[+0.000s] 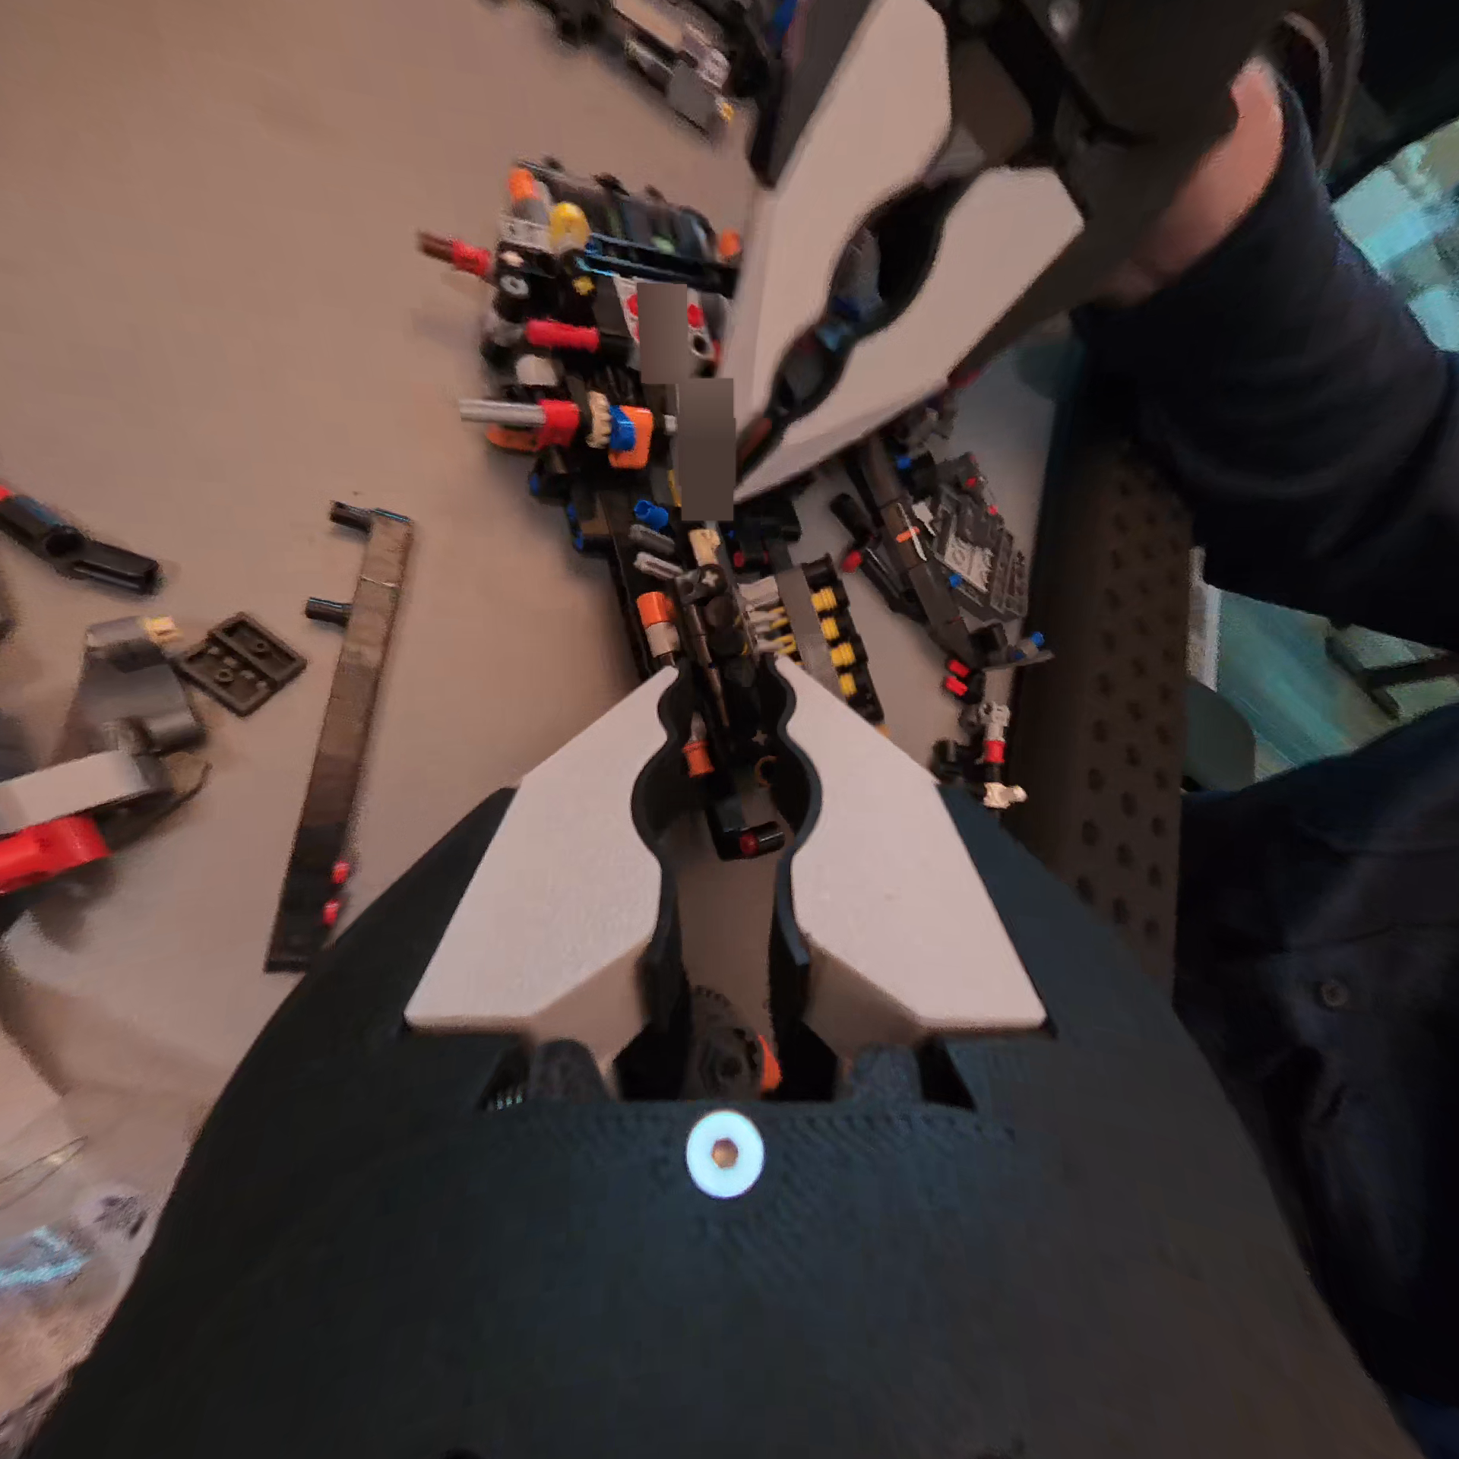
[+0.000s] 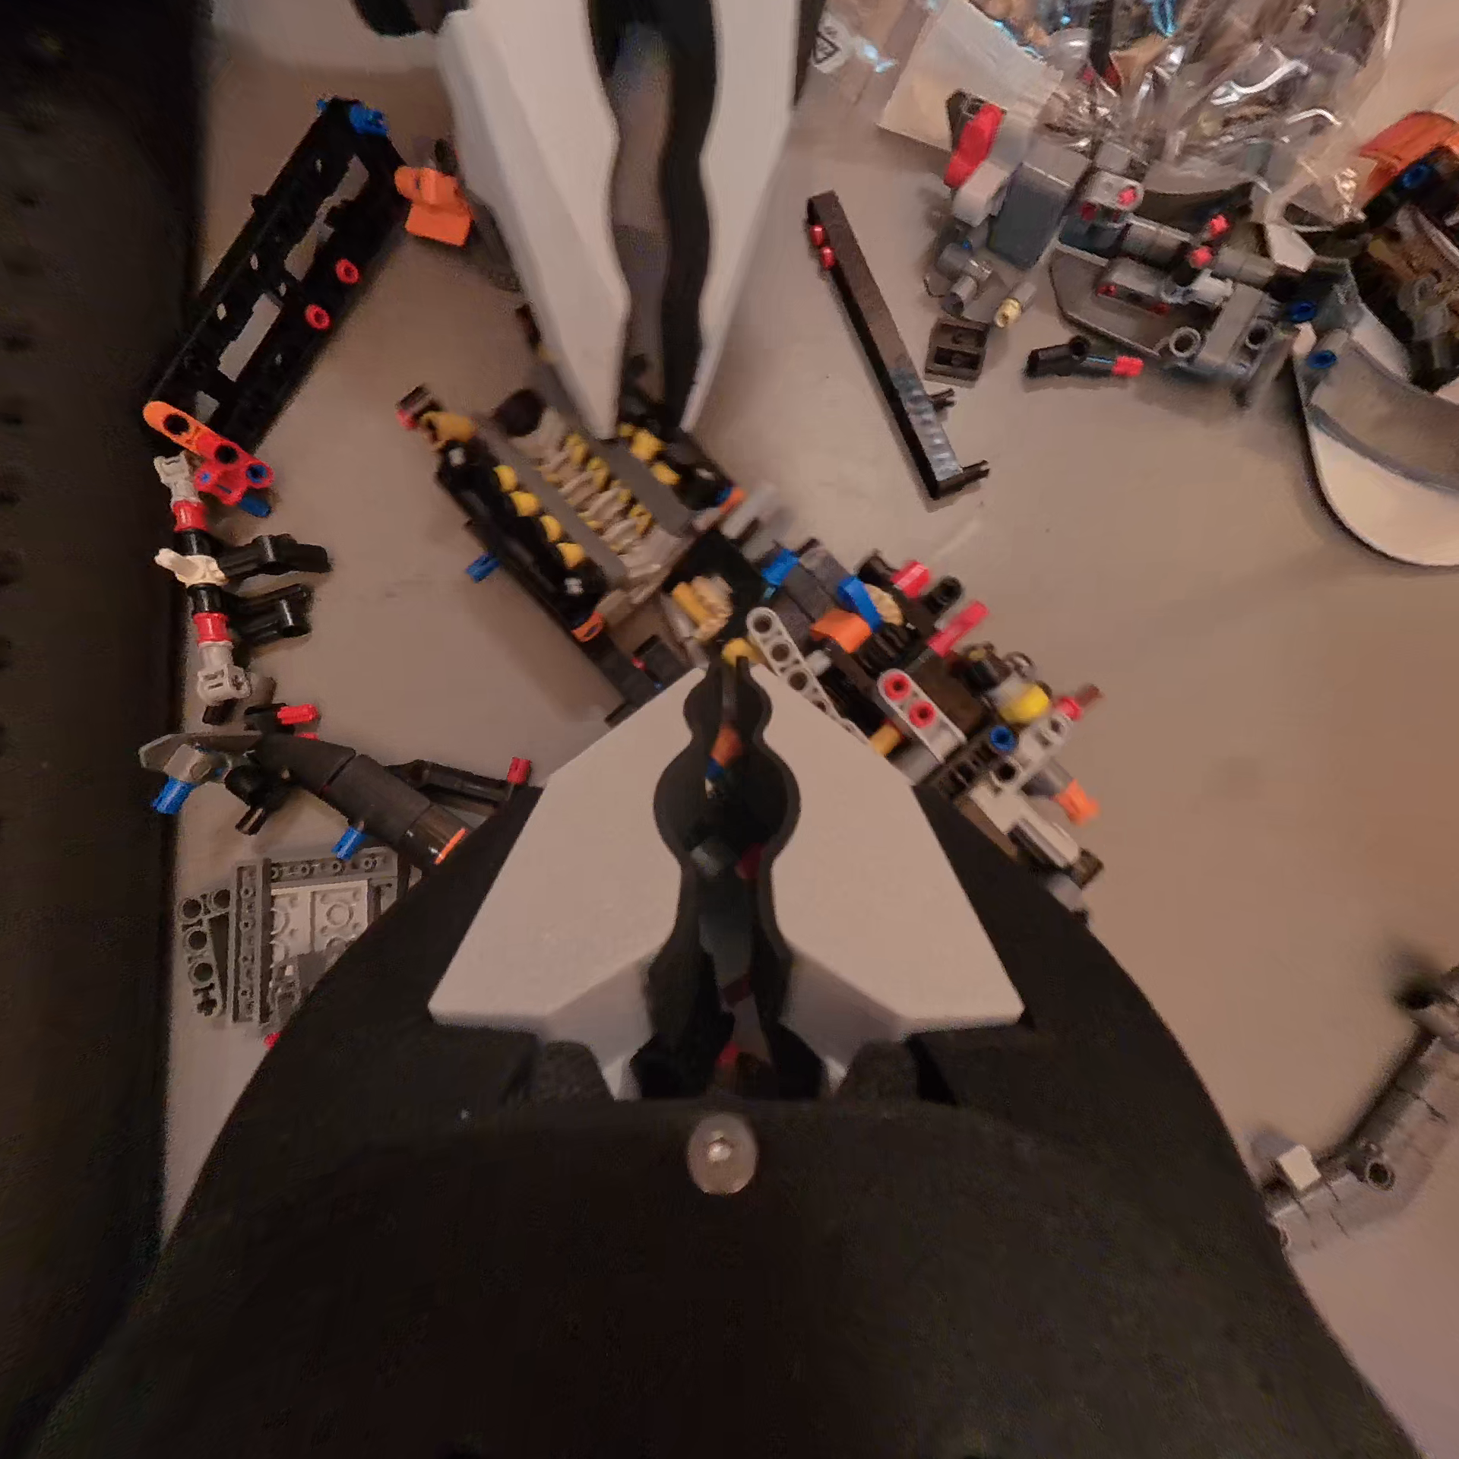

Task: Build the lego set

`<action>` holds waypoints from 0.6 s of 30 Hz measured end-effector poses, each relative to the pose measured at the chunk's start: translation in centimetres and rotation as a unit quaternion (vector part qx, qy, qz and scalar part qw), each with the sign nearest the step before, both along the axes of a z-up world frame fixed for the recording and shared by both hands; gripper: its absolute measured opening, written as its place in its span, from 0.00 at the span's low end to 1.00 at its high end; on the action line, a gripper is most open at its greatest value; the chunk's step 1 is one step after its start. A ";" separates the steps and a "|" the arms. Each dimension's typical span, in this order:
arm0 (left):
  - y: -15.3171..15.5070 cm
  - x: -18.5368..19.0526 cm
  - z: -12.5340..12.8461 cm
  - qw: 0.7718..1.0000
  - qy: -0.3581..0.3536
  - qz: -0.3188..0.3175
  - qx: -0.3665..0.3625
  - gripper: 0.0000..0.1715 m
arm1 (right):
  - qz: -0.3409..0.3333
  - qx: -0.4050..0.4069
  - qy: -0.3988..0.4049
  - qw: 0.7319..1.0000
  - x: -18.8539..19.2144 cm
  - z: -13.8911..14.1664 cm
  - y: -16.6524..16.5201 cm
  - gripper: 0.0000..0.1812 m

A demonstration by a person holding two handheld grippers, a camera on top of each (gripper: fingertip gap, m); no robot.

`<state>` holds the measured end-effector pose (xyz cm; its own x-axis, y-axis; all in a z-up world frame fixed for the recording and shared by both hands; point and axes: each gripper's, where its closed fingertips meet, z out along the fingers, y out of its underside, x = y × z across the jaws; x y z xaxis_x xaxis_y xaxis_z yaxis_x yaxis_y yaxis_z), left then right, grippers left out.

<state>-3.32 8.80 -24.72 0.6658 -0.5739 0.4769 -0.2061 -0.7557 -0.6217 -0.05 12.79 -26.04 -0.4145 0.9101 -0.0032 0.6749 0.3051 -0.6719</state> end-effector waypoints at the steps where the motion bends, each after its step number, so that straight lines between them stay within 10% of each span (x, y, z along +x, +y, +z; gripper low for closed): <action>1: -0.4 0.3 0.0 1.000 -0.010 -0.012 -0.006 0.09 | -0.005 0.001 0.004 1.000 0.1 0.3 0.4 0.00; 11: 3.2 -1.4 2.3 0.994 0.066 0.016 0.083 0.13 | -0.069 0.019 0.019 0.997 0.2 1.5 3.5 0.11; 18: 6.3 -2.2 -2.0 0.965 0.240 -0.026 0.099 0.15 | -0.050 0.049 0.025 0.997 -0.1 1.1 3.1 0.11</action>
